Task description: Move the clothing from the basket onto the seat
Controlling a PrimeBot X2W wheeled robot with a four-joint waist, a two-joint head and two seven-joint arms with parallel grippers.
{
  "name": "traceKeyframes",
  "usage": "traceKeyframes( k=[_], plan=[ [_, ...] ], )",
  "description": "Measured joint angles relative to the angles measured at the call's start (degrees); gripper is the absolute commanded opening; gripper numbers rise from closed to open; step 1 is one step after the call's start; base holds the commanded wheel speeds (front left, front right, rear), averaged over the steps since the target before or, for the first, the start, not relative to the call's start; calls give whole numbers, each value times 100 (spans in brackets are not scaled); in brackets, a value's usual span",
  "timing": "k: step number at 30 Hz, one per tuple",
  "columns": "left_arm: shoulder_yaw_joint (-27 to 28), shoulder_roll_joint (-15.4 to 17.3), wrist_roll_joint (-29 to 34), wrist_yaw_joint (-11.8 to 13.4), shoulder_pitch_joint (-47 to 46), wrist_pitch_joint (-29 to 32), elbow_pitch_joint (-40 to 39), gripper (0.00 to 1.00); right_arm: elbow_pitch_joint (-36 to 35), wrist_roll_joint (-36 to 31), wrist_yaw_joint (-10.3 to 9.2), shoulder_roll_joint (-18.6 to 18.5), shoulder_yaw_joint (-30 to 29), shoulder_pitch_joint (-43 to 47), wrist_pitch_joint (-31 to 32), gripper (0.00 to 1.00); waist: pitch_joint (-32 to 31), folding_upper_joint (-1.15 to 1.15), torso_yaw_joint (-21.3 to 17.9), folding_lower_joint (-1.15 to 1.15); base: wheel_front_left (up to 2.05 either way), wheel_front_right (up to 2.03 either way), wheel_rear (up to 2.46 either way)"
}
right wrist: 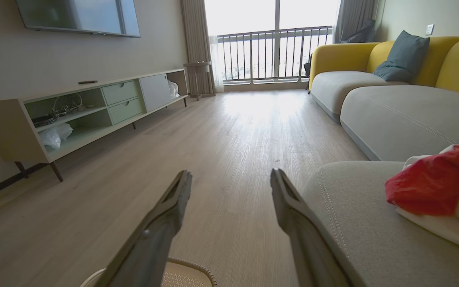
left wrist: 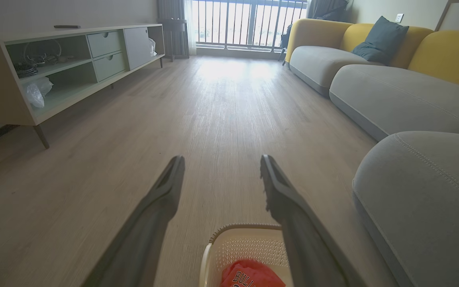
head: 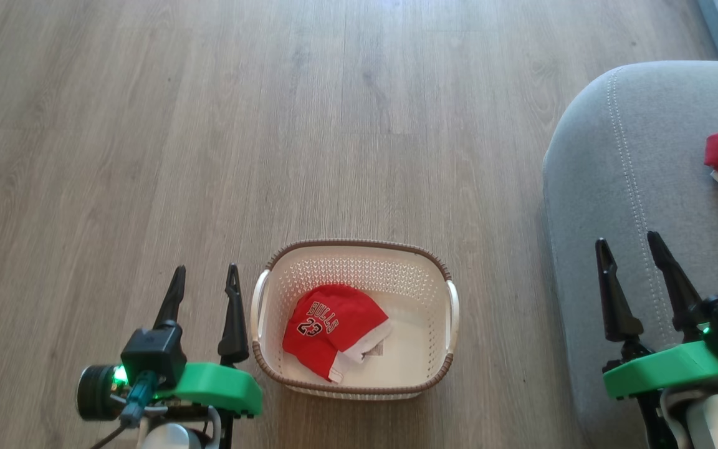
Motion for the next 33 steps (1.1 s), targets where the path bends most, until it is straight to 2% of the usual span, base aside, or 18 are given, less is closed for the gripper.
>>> traceKeyframes(
  k=[25, 33],
  plan=[
    [-27, 0, 0, -37, 0, 0, 62, 100, 7, -43, 0, 0, -38, -1, 0, 100, 4, 0, -11, 1, 0, 0, 0],
    [-170, 0, -13, -45, -34, 0, 105, 100, 48, -56, 0, -7, -114, -23, 0, 100, 265, 0, -113, 0, 0, 0, 0]
  ],
)
